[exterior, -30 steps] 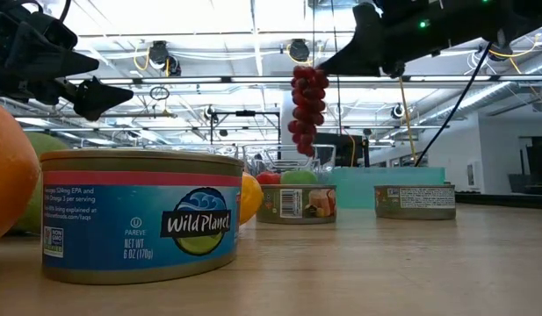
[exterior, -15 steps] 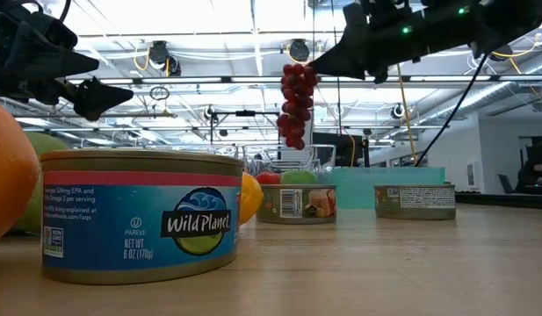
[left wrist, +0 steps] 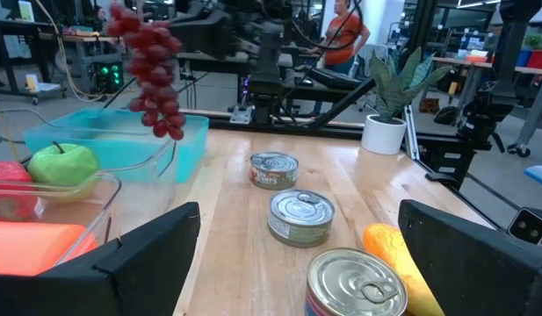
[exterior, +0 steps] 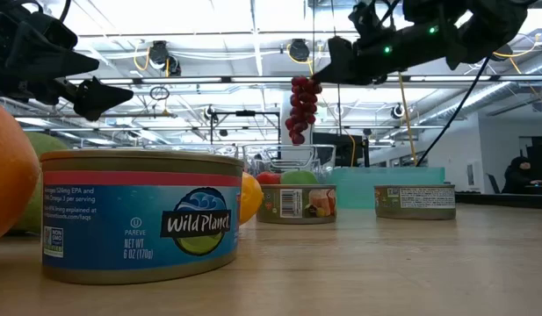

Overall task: Pick & Place Food Item
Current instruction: Put the grapes into the right transparent bin

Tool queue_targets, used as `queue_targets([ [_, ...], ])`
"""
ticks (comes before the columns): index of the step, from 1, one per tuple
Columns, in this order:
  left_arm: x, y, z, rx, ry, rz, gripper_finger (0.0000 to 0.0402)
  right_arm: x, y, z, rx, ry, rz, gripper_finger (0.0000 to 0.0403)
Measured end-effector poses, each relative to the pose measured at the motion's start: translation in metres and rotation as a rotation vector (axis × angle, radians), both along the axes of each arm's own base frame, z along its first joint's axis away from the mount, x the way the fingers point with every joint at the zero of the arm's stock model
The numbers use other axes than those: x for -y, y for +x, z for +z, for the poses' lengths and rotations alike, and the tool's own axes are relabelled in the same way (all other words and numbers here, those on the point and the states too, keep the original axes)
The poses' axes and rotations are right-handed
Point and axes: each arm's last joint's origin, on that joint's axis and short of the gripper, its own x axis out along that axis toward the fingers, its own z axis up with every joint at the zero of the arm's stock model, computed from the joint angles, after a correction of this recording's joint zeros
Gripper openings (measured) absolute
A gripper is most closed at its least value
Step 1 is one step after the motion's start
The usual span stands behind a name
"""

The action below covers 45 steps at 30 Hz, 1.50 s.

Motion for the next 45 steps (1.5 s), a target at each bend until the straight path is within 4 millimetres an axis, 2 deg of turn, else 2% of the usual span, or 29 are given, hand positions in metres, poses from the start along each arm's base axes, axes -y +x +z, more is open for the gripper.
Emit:
queue_targets([
  [7, 0.0, 0.0, 0.0, 0.0, 0.0, 0.0, 0.0399, 0.024, -0.004, -0.01, -0.02, 0.109, -0.091, 0.0038],
  [16, 0.0, 0.0, 0.0, 0.0, 0.0, 0.0, 0.0399, 0.034, -0.019, -0.029, -0.024, 0.133, -0.144, 0.0038],
  [24, 0.0, 0.0, 0.0, 0.0, 0.0, 0.0, 0.0399, 0.035, -0.024, -0.035, 0.03, 0.181, -0.14, 0.0038],
  [31, 0.0, 0.0, 0.0, 0.0, 0.0, 0.0, 0.0399, 0.029, -0.019, -0.033, 0.056, 0.219, 0.093, 0.0038],
  [45, 0.0, 0.0, 0.0, 0.0, 0.0, 0.0, 0.0399, 0.034, -0.016, -0.045, 0.008, 0.231, 0.067, 0.0043],
])
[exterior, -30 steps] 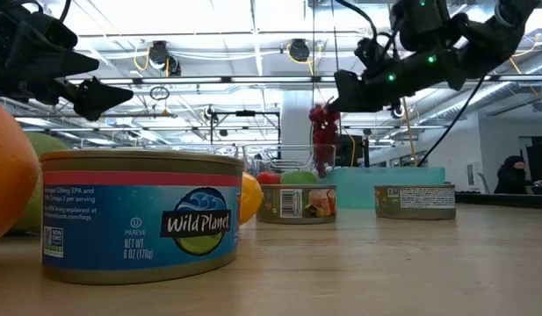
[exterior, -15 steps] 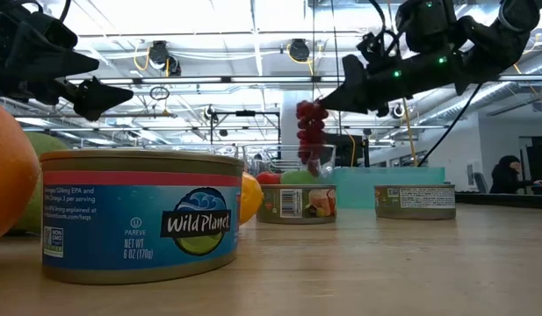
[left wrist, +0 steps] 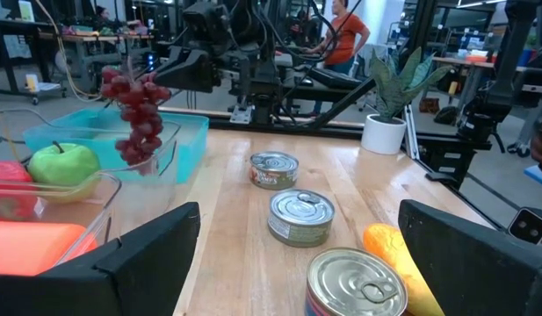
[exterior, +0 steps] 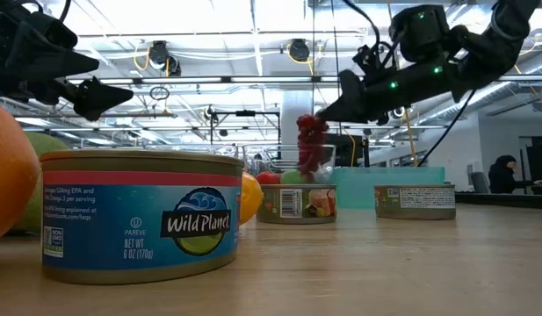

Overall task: Pick & Place Food Item
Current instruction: Put the grapes into the right transparent bin, then put the right green tuna can into the green bin

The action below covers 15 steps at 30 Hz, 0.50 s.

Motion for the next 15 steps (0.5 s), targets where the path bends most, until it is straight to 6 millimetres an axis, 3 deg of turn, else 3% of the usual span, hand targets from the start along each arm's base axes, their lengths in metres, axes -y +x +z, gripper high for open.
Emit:
queue_targets([
  [15, 0.0, 0.0, 0.0, 0.0, 0.0, 0.0, 0.0399, 0.002, 0.008, -0.015, -0.007, -0.003, -0.002, 0.0159],
])
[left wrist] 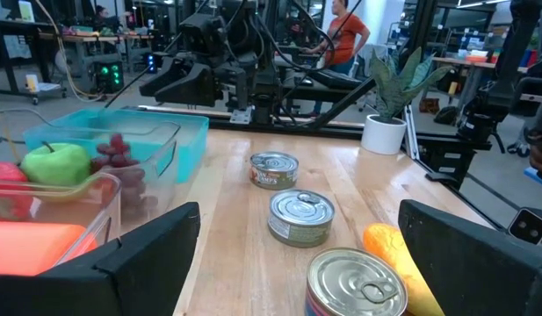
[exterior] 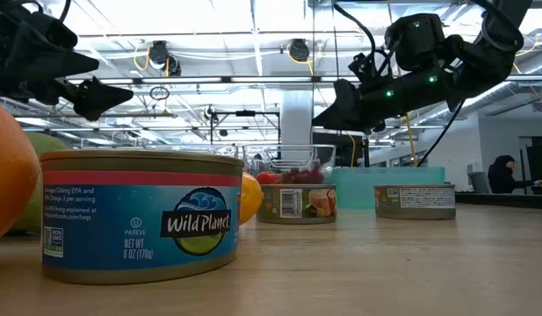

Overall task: Pick & Place Food Item
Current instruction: Put the right green tuna can into the green bin

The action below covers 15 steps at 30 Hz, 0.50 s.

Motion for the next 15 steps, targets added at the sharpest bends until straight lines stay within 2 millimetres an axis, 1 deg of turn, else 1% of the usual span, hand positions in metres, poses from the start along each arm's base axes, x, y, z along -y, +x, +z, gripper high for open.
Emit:
queue_targets([
  [4, 0.0, 0.0, 0.0, 0.0, 0.0, 0.0, 0.0399, 0.0, 0.0, 0.001, 0.003, -0.007, 0.001, 0.018],
  [8, 0.0, 0.0, 0.0, 0.0, 0.0, 0.0, 0.0399, -0.002, 0.0, 0.003, 0.012, -0.01, 0.011, 0.0189],
  [12, 0.0, 0.0, 0.0, 0.0, 0.0, 0.0, 0.0399, -0.011, 0.001, 0.008, 0.032, -0.02, 0.044, 0.0189],
  [15, 0.0, 0.0, 0.0, 0.0, 0.0, 0.0, 0.0399, -0.021, 0.0, 0.016, 0.023, -0.085, 0.108, 0.0191],
])
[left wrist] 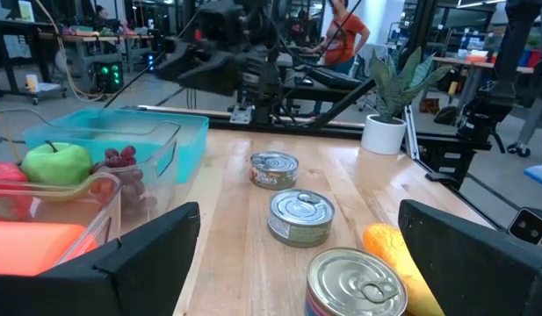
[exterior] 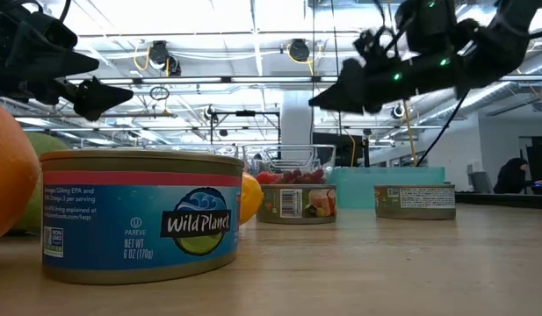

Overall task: Pick & Place Food Item
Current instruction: Put the right green tuna can into the green bin

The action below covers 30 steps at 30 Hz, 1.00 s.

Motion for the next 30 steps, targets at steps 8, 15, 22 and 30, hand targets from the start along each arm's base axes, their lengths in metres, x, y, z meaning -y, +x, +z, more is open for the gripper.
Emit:
queue_targets([
  [8, 0.0, 0.0, 0.0, 0.0, 0.0, 0.0, 0.0399, -0.045, -0.011, 0.027, 0.004, -0.126, 0.182, 0.023],
  [15, 0.0, 0.0, 0.0, 0.0, 0.0, 0.0, 0.0399, -0.096, -0.032, 0.043, 0.008, -0.128, 0.443, 0.0261],
  [22, 0.0, 0.0, 0.0, 0.0, 0.0, 0.0, 0.0399, -0.145, -0.054, 0.033, -0.087, -0.058, 0.595, 0.0287],
  [30, 0.0, 0.0, 0.0, 0.001, 0.0, 0.0, 0.0399, -0.143, -0.073, -0.012, -0.482, 0.018, 0.349, 0.0287],
])
